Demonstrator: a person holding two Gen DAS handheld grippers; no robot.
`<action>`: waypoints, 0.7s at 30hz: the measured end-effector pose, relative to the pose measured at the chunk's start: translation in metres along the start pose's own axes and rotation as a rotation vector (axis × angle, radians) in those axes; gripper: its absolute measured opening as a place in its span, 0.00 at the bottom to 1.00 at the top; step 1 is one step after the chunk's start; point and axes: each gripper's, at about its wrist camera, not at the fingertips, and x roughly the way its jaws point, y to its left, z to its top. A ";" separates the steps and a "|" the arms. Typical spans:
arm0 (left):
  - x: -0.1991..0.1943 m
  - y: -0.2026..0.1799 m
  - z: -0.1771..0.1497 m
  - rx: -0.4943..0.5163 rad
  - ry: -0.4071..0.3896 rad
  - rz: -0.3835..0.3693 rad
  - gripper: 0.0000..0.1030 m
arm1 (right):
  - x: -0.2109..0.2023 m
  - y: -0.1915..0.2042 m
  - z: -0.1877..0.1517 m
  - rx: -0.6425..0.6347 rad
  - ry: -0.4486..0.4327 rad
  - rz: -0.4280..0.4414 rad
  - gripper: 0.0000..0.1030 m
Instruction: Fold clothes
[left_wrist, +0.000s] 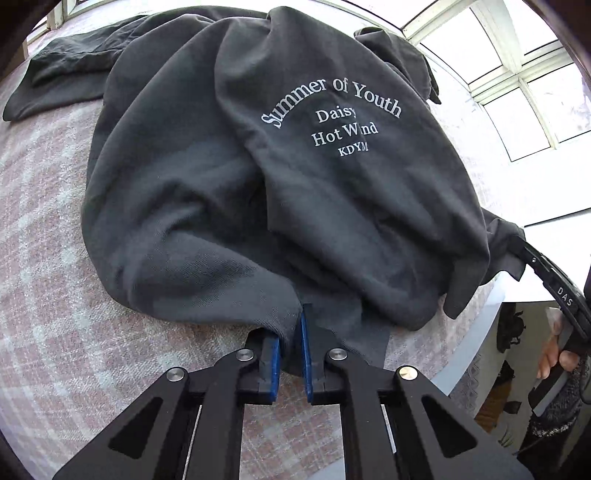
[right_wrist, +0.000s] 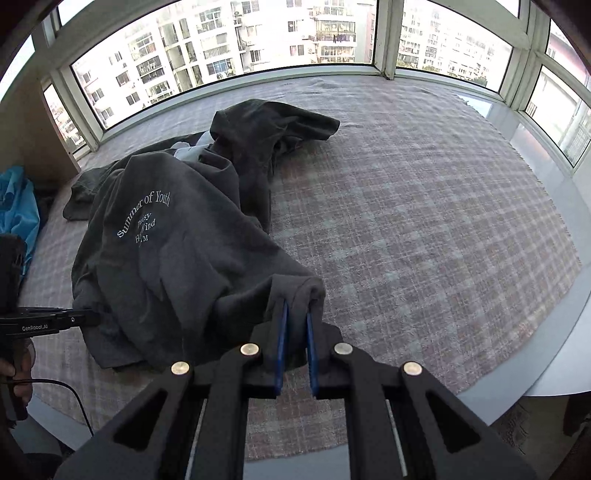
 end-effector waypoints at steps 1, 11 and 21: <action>-0.007 0.004 0.001 -0.013 -0.014 -0.027 0.07 | -0.006 -0.002 0.003 0.013 -0.023 0.005 0.09; -0.273 -0.008 0.098 0.162 -0.489 -0.011 0.06 | -0.181 0.041 0.141 -0.060 -0.443 0.027 0.08; -0.559 -0.080 0.111 0.377 -0.920 0.095 0.07 | -0.404 0.126 0.217 -0.169 -0.857 -0.040 0.08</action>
